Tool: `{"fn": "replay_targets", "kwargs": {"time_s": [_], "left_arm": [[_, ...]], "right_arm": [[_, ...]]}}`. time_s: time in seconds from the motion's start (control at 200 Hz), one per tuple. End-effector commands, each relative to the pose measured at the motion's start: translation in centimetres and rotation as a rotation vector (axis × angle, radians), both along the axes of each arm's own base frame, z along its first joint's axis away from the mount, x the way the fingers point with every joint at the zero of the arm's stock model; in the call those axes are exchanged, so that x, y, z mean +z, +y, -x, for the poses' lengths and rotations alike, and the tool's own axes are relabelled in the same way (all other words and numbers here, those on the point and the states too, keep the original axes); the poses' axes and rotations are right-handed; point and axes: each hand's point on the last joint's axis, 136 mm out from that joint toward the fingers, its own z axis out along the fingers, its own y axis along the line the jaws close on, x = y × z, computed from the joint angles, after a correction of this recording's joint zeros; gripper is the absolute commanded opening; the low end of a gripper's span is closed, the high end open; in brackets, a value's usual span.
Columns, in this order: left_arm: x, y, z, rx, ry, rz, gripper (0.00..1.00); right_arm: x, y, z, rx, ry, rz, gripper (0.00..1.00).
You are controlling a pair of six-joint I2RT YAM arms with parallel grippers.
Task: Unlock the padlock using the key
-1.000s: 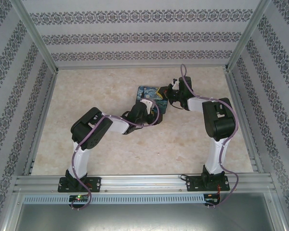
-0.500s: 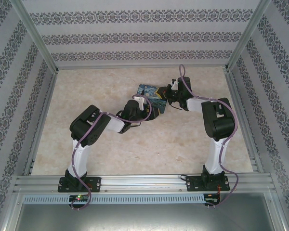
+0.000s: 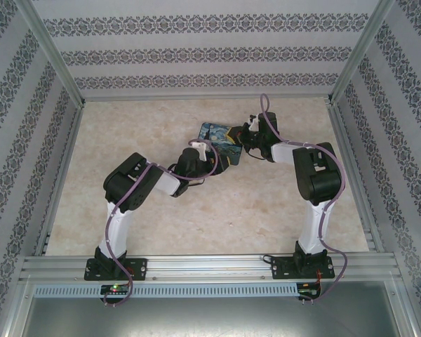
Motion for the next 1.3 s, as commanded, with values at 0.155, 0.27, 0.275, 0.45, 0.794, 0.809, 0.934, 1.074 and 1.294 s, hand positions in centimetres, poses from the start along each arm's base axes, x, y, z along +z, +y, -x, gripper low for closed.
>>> {"fn": "replay_targets", "kwargs": {"time_s": [0.155, 0.27, 0.275, 0.45, 0.794, 0.809, 0.934, 1.074, 1.294], "left_arm": [[0.1, -0.6, 0.1, 0.026, 0.012, 0.077, 0.59], [-0.5, -0.8, 0.5, 0.030, 0.016, 0.036, 0.55], [-0.5, -0.8, 0.5, 0.030, 0.016, 0.035, 0.55], [-0.6, -1.0, 1.0, 0.030, 0.010, 0.042, 0.49], [-1.3, -1.0, 0.7, 0.074, 0.036, 0.020, 0.48], [-1.3, -0.9, 0.6, 0.082, 0.037, 0.022, 0.47], [-1.4, -0.9, 0.4, 0.100, 0.038, 0.025, 0.40], [-1.2, -1.0, 0.4, 0.103, 0.033, 0.031, 0.32], [-0.7, -0.9, 0.3, 0.116, 0.023, 0.056, 0.23]], "right_arm": [[-3.3, 0.7, 1.7, 0.034, 0.079, 0.030, 0.00], [-3.4, 0.7, 1.6, 0.033, 0.081, 0.030, 0.00], [-3.3, 0.7, 1.6, 0.033, 0.081, 0.029, 0.00], [-3.4, 0.8, 1.6, 0.036, 0.082, 0.028, 0.00], [-3.8, 0.8, 1.8, 0.038, 0.089, 0.030, 0.00], [-3.8, 0.7, 1.8, 0.037, 0.088, 0.030, 0.00], [-4.0, 0.7, 1.8, 0.036, 0.092, 0.031, 0.00], [-4.0, 0.8, 1.8, 0.039, 0.093, 0.031, 0.00], [-4.2, 0.9, 1.8, 0.041, 0.096, 0.031, 0.00]]}}
